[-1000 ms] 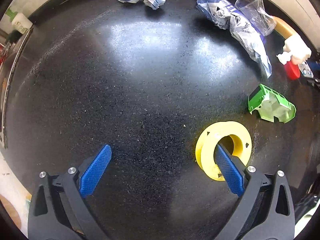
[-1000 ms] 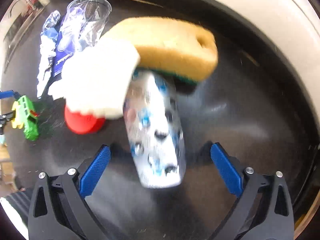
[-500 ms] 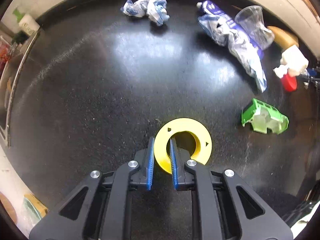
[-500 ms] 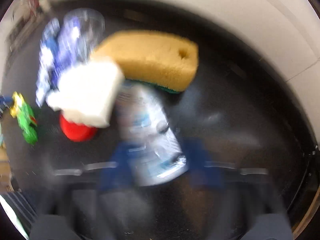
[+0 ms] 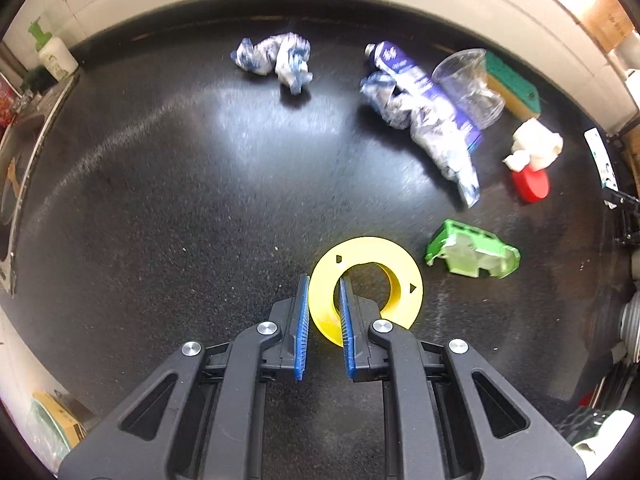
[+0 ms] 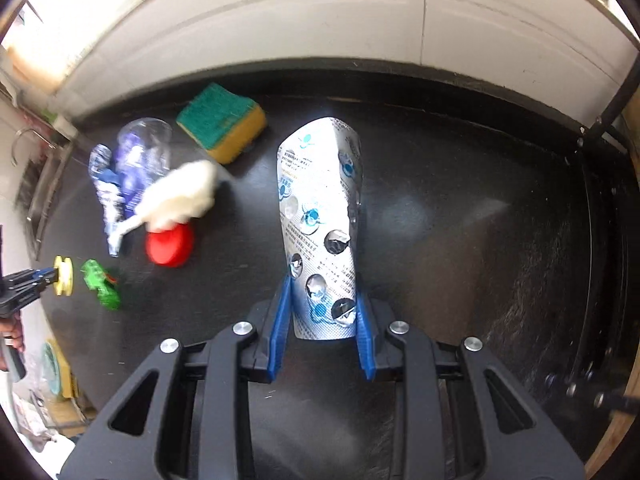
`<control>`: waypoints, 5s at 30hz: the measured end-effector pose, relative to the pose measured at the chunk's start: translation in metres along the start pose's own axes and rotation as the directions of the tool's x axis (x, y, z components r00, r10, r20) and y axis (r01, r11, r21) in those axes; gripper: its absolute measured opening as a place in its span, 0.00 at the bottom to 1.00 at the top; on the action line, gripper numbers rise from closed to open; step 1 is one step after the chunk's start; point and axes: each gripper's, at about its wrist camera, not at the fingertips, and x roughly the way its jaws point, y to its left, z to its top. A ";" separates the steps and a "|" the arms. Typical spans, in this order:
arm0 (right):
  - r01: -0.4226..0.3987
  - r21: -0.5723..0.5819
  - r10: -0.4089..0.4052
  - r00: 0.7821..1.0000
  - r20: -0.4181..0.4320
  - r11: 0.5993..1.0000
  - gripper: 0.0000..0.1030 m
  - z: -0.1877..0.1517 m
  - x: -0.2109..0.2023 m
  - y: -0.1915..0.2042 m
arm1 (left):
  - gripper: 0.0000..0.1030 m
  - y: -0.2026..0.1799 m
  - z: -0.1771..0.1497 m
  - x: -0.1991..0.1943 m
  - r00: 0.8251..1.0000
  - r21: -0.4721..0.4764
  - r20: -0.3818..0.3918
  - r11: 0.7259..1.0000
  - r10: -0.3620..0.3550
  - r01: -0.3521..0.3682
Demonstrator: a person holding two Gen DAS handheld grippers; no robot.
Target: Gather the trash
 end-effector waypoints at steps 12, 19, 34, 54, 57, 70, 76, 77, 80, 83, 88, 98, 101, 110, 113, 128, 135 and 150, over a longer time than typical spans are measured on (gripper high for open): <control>-0.246 -0.420 0.231 0.969 -0.089 0.873 0.30 0.012 -0.016 0.197 | 0.13 0.066 -0.075 -0.063 0.996 -0.255 0.067 0.966 0.067 -0.047; -0.380 -0.637 0.285 0.925 -0.252 0.671 0.30 -0.018 0.004 0.344 | 0.13 0.133 -0.167 -0.093 0.988 -0.490 0.045 0.865 0.148 -0.107; -0.514 -0.802 0.214 0.857 -0.468 0.304 0.31 -0.133 0.007 0.529 | 0.13 0.185 -0.321 -0.115 0.974 -0.775 -0.041 0.608 0.225 -0.173; -0.516 -0.831 0.045 0.854 -0.519 0.208 0.31 -0.220 0.133 0.706 | 0.13 0.269 -0.370 0.007 0.993 -0.887 -0.046 0.452 0.108 -0.090; -0.488 -0.851 0.015 0.869 -0.495 0.193 0.30 -0.230 0.147 0.714 | 0.13 0.270 -0.375 0.017 0.994 -0.898 -0.044 0.432 0.099 -0.083; -0.437 -0.886 -0.053 0.892 -0.449 0.156 0.31 -0.239 0.172 0.726 | 0.13 0.284 -0.375 0.035 0.997 -0.917 -0.019 0.396 0.070 -0.046; -0.446 -0.881 -0.051 0.887 -0.458 0.157 0.30 -0.241 0.169 0.730 | 0.13 0.287 -0.376 0.036 0.998 -0.919 -0.013 0.393 0.062 -0.037; -0.446 -0.881 -0.052 0.887 -0.459 0.156 0.31 -0.242 0.169 0.731 | 0.13 0.287 -0.376 0.036 0.998 -0.919 -0.014 0.392 0.064 -0.038; -0.441 -0.884 -0.056 0.889 -0.454 0.153 0.31 -0.242 0.170 0.731 | 0.13 0.288 -0.379 0.036 0.997 -0.923 -0.017 0.383 0.071 -0.043; -0.428 -0.891 -0.069 0.895 -0.442 0.151 0.30 -0.244 0.175 0.728 | 0.13 0.289 -0.383 0.035 0.997 -0.925 -0.020 0.378 0.072 -0.046; -0.422 -0.894 -0.085 0.895 -0.437 0.150 0.31 -0.247 0.181 0.723 | 0.13 0.289 -0.386 0.036 0.998 -0.922 -0.028 0.383 0.064 -0.050; -0.406 -0.904 -0.085 0.904 -0.419 0.136 0.31 -0.249 0.183 0.721 | 0.13 0.290 -0.383 0.040 0.998 -0.921 -0.022 0.388 0.058 -0.043; -0.406 -0.903 -0.086 0.904 -0.419 0.139 0.30 -0.248 0.185 0.720 | 0.13 0.290 -0.382 0.040 0.998 -0.917 -0.028 0.395 0.057 -0.048; -0.402 -0.906 -0.088 0.906 -0.415 0.134 0.31 -0.248 0.188 0.721 | 0.13 0.293 -0.381 0.041 0.998 -0.919 -0.032 0.391 0.057 -0.052; -0.402 -0.906 -0.087 0.906 -0.415 0.133 0.31 -0.248 0.187 0.722 | 0.13 0.292 -0.380 0.042 0.998 -0.917 -0.026 0.396 0.053 -0.045; -0.398 -0.906 -0.118 0.902 -0.415 0.145 0.31 -0.269 0.224 0.728 | 0.13 0.309 -0.390 0.073 0.998 -0.920 -0.029 0.390 0.048 -0.046; -0.365 -0.910 -0.154 0.905 -0.396 0.196 0.31 -0.285 0.256 0.729 | 0.13 0.325 -0.407 0.115 0.999 -0.927 -0.040 0.373 0.013 -0.042; -0.369 -0.896 -0.155 0.898 -0.413 0.248 0.66 -0.294 0.283 0.738 | 0.91 0.323 -0.435 0.128 0.999 -0.960 -0.023 0.278 0.049 -0.035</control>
